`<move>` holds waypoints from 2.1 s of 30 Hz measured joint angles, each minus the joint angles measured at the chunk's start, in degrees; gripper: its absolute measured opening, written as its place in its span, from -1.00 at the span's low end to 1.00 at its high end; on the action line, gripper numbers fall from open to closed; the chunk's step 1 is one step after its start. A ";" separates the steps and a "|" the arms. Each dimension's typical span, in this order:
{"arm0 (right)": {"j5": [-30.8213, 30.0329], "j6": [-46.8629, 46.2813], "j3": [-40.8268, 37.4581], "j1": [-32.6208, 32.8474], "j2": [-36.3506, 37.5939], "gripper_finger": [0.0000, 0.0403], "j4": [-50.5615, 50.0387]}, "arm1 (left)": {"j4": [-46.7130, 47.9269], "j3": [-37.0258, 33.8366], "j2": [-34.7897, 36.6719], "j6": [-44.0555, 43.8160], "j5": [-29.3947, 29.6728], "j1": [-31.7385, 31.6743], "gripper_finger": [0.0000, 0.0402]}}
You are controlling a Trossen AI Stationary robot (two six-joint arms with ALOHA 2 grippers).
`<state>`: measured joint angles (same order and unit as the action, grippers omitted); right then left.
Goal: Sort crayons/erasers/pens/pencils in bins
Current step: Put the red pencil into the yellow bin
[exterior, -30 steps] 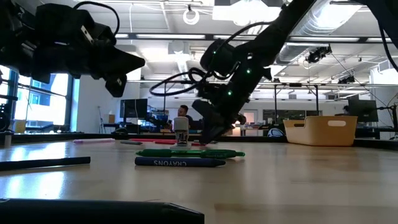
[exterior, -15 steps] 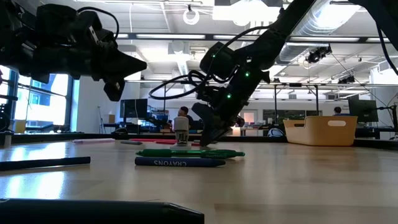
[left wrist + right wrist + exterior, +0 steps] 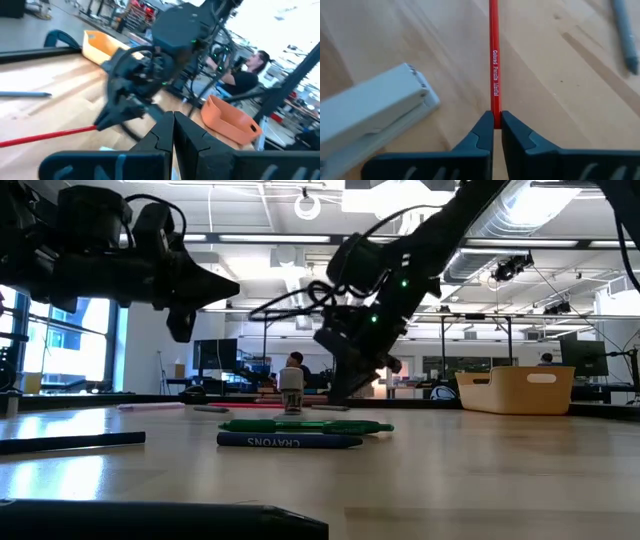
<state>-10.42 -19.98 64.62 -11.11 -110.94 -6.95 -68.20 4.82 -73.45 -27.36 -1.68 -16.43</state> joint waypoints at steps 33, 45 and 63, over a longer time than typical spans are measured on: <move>-19.52 -27.70 -3.02 -11.03 32.73 -0.98 -76.92 | 0.87 0.00 0.00 2.00 1.93 0.32 -1.00; -18.47 -2.92 -15.43 -25.54 32.71 -0.98 -57.86 | 0.87 0.00 0.00 2.04 1.91 1.16 -1.00; -15.88 2.49 -16.06 -32.02 32.71 -0.71 -50.80 | 0.87 0.00 0.00 3.55 1.91 1.16 -1.00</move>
<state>-26.30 -17.50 48.56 -43.13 -78.24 -57.75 -67.33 4.82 -73.45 -23.81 0.23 -15.27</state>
